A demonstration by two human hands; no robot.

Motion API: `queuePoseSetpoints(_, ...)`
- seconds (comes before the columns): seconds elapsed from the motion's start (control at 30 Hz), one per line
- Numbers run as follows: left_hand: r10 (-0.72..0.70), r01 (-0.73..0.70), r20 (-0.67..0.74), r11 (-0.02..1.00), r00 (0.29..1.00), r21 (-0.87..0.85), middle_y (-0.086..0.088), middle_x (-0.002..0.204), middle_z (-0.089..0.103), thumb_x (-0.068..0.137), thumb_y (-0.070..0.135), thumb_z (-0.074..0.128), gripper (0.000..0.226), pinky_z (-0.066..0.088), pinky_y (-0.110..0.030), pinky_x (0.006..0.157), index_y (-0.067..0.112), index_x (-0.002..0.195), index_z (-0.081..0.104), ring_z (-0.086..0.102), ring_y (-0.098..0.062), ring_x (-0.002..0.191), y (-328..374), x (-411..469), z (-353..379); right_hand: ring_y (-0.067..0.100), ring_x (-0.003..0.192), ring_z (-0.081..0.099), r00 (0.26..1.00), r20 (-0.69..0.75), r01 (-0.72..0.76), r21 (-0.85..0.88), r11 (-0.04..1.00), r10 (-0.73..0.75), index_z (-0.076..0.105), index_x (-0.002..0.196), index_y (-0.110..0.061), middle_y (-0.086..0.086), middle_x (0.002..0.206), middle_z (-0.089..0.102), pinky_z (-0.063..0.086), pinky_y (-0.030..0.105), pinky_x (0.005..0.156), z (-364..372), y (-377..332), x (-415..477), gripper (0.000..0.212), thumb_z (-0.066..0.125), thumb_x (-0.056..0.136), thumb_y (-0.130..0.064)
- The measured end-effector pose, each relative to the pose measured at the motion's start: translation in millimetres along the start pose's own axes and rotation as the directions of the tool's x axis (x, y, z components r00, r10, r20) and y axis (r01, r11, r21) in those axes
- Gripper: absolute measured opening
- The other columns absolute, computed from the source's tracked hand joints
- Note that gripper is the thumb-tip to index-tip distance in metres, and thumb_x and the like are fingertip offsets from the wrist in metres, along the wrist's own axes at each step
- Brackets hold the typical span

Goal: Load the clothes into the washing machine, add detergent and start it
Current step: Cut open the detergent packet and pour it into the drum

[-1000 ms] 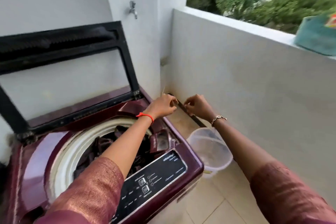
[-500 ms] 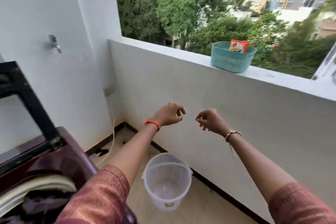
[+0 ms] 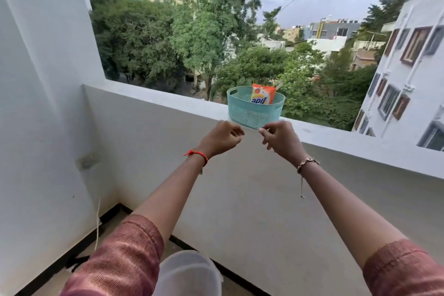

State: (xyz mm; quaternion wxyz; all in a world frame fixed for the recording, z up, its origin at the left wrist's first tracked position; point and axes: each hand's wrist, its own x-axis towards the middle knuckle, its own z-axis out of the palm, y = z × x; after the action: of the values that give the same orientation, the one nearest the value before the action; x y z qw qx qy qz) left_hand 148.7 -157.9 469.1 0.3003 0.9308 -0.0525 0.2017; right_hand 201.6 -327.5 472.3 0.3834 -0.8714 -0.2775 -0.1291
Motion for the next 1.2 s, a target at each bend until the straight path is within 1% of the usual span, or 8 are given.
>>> queuePoseSetpoints(0.13,0.084,-0.09,-0.084,0.994,0.993,-0.066,-0.017,0.093,0.072,0.082,0.0,0.061,0.017,0.049,-0.017,0.077,-0.004,0.096,0.07,0.068,-0.023,0.086,-4,62,-2,0.032,0.059,0.064,0.983,-0.18,0.007,-0.087,0.996,-0.023,0.069,0.073,-0.002,0.017,0.067,0.069,0.054,0.039,0.059,-13,11,55,0.023,0.057,0.085,-0.017)
queuePoseSetpoints(0.3,0.093,-0.103,-0.092,0.988,0.991,-0.115,-0.017,0.101,0.068,0.086,0.001,0.059,0.021,0.045,-0.007,0.073,-0.005,0.105,0.065,0.06,-0.015,0.086,-17,138,-6,0.03,0.075,0.065,0.962,-0.27,-0.068,-0.138,0.988,0.029,0.071,0.089,-0.001,0.017,0.085,0.071,0.053,0.037,0.066,-24,23,127,0.018,0.06,0.084,-0.015)
queuePoseSetpoints(0.47,-0.049,0.052,0.072,0.998,0.996,-0.035,-0.016,0.105,0.063,0.088,0.008,0.056,0.025,0.046,-0.031,0.085,-0.003,0.11,0.061,0.059,-0.026,0.098,-37,207,5,0.029,0.078,0.065,0.964,-0.172,-0.224,-0.116,0.968,0.203,0.067,0.089,0.009,0.022,0.091,0.07,0.055,0.044,0.076,-20,45,183,0.022,0.067,0.08,-0.011)
queuePoseSetpoints(0.57,-0.096,0.095,0.197,0.995,0.976,0.019,-0.012,0.085,0.054,0.085,0.008,0.056,0.003,0.041,-0.034,0.07,0.005,0.087,0.055,0.048,-0.023,0.079,-48,237,16,0.022,0.071,0.059,0.951,-0.158,-0.284,-0.118,0.952,0.264,0.066,0.086,0.008,0.019,0.086,0.069,0.054,0.039,0.07,-13,62,206,0.026,0.072,0.077,-0.016)
queuePoseSetpoints(0.67,-0.149,0.16,0.272,0.987,0.951,-0.019,-0.007,0.073,0.042,0.084,0.005,0.055,0.015,0.027,-0.029,0.057,0.012,0.075,0.046,0.036,-0.019,0.063,-56,261,26,0.024,0.074,0.064,0.947,-0.153,-0.304,-0.136,0.943,0.284,0.067,0.084,0.007,0.016,0.083,0.069,0.054,0.039,0.066,-6,77,221,0.031,0.075,0.074,-0.022)
queuePoseSetpoints(0.83,-0.259,0.287,0.346,0.958,0.902,-0.029,-0.003,0.07,0.04,0.088,0.005,0.053,0.005,0.027,-0.025,0.05,0.007,0.088,0.048,0.034,-0.013,0.057,-65,283,39,0.027,0.075,0.066,0.939,-0.187,-0.33,-0.263,0.906,0.288,0.065,0.083,-0.001,0.012,0.083,0.067,0.055,0.036,0.062,9,86,235,0.031,0.076,0.072,-0.028)
queuePoseSetpoints(1.07,-0.281,0.34,0.252,0.911,0.926,-0.234,-0.012,0.086,0.054,0.092,0.006,0.054,0.004,0.032,-0.011,0.025,0.002,0.09,0.054,0.047,-0.015,0.062,-62,285,48,0.029,0.079,0.065,0.914,-0.291,-0.344,-0.184,0.921,0.283,0.07,0.081,-0.003,0.014,0.085,0.07,0.054,0.037,0.068,6,83,230,0.01,0.062,0.078,-0.007)
queuePoseSetpoints(1.2,-0.235,0.27,0.137,0.889,0.962,-0.369,-0.01,0.085,0.057,0.096,0.015,0.05,0.015,0.035,-0.026,0.045,0.007,0.083,0.053,0.046,-0.012,0.061,-47,277,31,0.025,0.07,0.061,0.91,-0.369,-0.214,-0.022,0.977,0.191,0.065,0.081,0.004,0.017,0.081,0.068,0.056,0.043,0.068,-8,67,225,0.011,0.059,0.083,-0.004)
